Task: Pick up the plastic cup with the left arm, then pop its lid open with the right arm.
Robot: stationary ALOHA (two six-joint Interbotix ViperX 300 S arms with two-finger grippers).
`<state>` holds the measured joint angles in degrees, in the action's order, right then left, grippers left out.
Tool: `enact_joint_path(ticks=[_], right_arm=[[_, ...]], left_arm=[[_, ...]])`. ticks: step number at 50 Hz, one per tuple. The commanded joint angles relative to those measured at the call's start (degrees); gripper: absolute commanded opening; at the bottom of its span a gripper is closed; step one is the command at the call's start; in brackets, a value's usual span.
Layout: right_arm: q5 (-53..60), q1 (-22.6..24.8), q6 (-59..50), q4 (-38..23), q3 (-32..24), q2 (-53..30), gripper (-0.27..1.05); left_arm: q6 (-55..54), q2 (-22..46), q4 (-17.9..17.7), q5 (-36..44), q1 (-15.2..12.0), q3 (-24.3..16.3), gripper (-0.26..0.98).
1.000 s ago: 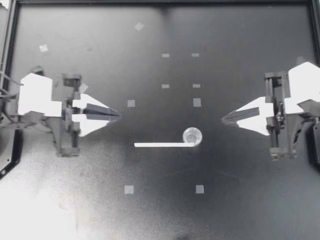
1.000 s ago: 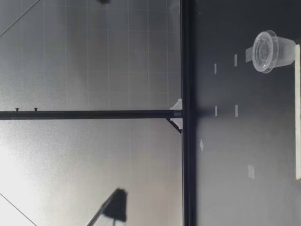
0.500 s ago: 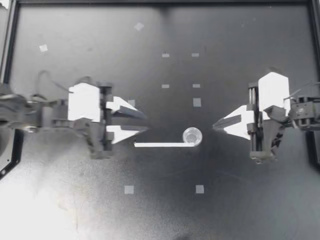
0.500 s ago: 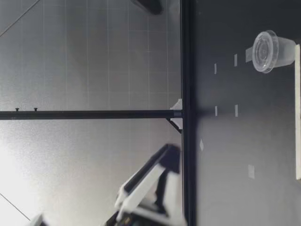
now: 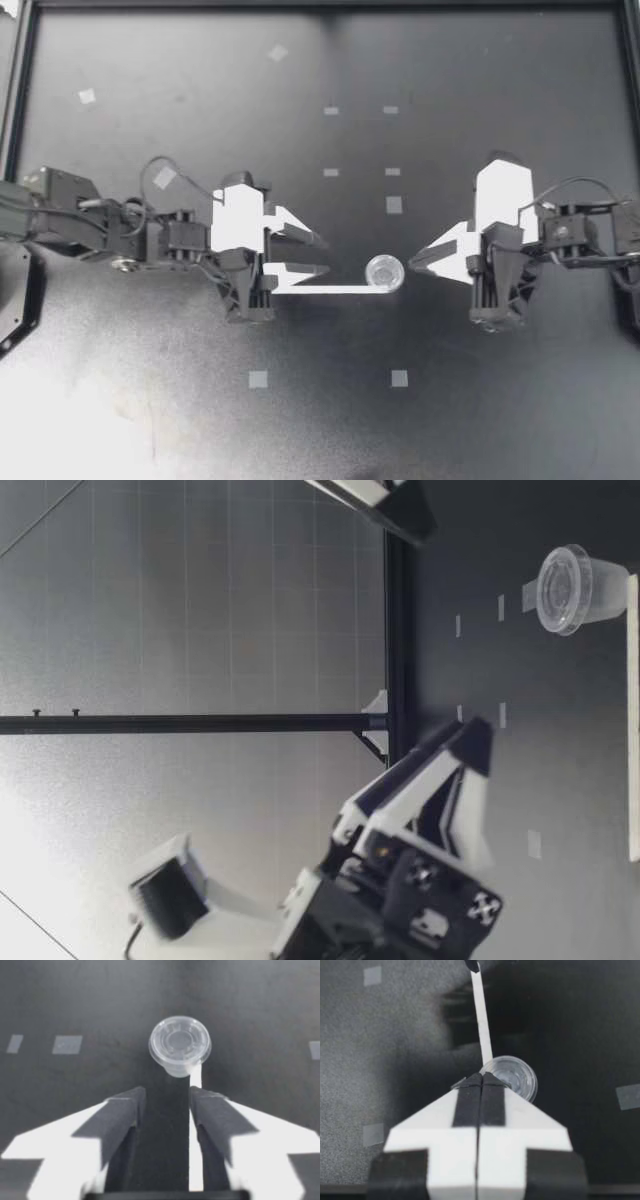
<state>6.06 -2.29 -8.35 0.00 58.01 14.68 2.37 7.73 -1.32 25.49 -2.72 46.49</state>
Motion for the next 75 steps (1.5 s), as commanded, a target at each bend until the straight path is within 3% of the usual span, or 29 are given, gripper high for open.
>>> enact_joint_path(ticks=[1, 6, 75], right_arm=[[0.9, -0.4, -0.1, 0.1, -1.5, -0.5, -0.07], [1.6, -0.4, -0.3, 0.1, -1.5, -1.7, -0.07], [7.4, -0.4, -2.9, 0.1, -2.0, -10.9, -0.07]], left_arm=[[0.1, 0.1, -0.1, 0.3, -0.3, -1.5, 0.54], [0.0, 1.7, -0.1, 0.3, -0.2, -2.5, 0.59], [-1.8, 13.7, 0.7, 0.2, 1.1, -12.4, 0.6]])
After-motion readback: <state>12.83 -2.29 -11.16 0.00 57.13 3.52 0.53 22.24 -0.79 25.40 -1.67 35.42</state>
